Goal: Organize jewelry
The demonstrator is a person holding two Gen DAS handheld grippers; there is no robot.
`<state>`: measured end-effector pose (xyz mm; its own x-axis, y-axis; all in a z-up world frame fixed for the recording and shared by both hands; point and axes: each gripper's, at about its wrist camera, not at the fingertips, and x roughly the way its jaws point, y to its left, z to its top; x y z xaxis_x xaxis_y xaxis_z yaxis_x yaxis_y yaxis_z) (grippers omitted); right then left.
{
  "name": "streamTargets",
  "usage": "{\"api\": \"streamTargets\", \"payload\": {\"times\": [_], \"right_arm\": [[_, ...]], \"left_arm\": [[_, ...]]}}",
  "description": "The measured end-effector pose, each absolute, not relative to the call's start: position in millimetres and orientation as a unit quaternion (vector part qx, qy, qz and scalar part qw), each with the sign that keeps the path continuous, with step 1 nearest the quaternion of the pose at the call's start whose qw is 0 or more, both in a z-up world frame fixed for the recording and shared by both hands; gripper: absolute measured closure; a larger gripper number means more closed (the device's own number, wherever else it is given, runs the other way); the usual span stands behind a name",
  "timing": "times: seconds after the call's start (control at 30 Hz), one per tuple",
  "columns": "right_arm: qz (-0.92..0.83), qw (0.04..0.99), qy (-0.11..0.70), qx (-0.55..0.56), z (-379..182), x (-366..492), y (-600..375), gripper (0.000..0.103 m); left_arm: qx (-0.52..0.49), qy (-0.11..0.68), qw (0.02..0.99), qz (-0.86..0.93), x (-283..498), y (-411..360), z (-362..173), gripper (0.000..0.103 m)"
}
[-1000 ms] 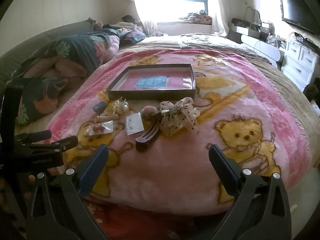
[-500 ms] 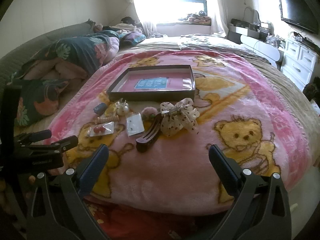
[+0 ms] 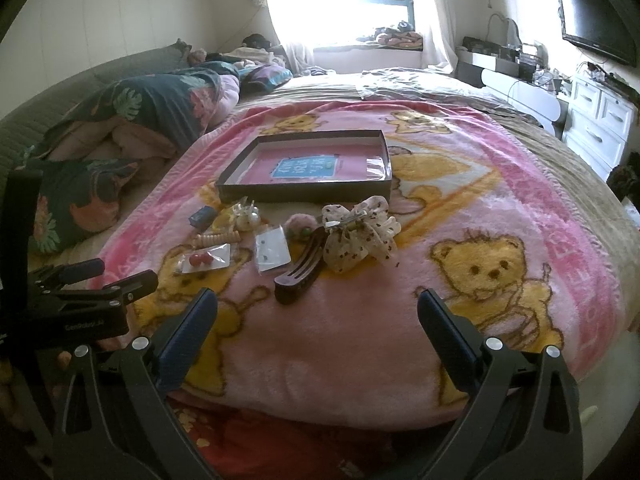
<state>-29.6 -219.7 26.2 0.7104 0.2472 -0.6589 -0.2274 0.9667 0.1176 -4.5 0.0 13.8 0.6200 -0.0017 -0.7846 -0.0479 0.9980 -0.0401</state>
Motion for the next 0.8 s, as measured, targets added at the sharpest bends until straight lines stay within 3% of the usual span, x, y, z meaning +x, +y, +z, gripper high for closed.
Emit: {"api": "streamTargets", "payload": {"times": [0.8], "right_arm": [[0.132, 0.923, 0.361, 0.015, 27.8, -31.3, -216.9, 0.004]], "left_arm": [[-0.026, 0.438, 0.898, 0.014, -3.1, 0.7, 13.3, 0.008]]}}
